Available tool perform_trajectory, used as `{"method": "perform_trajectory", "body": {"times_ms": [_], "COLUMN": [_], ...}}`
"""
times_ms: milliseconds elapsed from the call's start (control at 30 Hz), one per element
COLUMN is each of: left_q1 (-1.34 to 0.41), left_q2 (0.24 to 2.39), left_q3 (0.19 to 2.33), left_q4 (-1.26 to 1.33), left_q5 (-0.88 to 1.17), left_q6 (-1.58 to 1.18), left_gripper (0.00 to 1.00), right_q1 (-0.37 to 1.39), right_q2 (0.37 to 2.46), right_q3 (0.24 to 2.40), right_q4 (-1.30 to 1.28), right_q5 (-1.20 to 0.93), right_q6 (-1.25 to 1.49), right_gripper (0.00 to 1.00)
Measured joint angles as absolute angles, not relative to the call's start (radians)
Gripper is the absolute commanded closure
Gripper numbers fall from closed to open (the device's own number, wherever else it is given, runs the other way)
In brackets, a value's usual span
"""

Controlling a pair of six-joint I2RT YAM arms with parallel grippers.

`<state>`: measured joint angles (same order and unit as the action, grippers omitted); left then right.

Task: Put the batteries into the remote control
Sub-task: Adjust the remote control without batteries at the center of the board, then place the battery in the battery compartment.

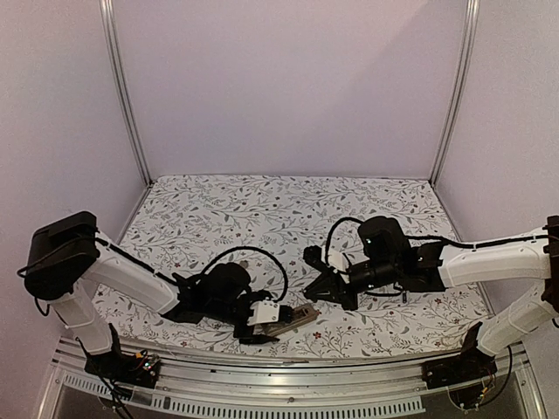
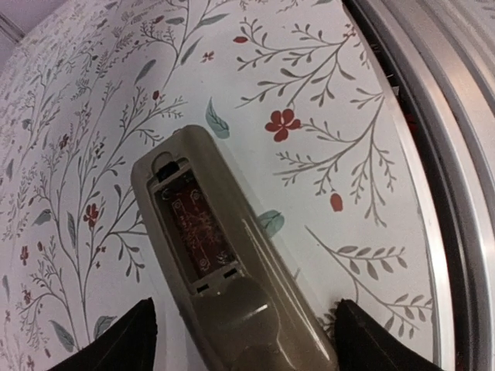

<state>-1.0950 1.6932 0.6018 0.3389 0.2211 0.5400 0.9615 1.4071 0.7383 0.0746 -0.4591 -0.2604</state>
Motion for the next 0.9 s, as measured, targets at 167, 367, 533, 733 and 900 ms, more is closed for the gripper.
{"method": "perform_trajectory", "body": {"times_ms": [167, 367, 533, 733, 900], "left_q1": [-1.066, -1.066, -1.066, -1.066, -1.067], "left_q2": [1.654, 1.559, 1.445, 1.261, 1.292], "left_q3": [0.589, 0.549, 0.511, 0.464, 0.458], "left_q4": [0.311, 0.292, 0.269, 0.268, 0.273], "left_q5": [0.202, 0.160, 0.149, 0.149, 0.127], "left_q6": [0.550, 0.466, 0.392, 0.309, 0.279], "left_gripper": [0.12, 0.11, 0.11, 0.10, 0.08], "right_q1": [0.962, 0.962, 0.962, 0.966, 0.981], "right_q2": [1.407, 1.415, 1.492, 1.623, 1.708], "right_q3": [0.738, 0.748, 0.807, 0.890, 0.937], "right_q4": [0.074, 0.071, 0.063, 0.036, 0.003], "right_q5": [-0.459, -0.478, -0.513, -0.563, -0.584], "right_q6": [-0.264, -0.282, -0.307, -0.374, -0.447], "right_gripper": [1.00, 1.00, 1.00, 1.00, 1.00]}}
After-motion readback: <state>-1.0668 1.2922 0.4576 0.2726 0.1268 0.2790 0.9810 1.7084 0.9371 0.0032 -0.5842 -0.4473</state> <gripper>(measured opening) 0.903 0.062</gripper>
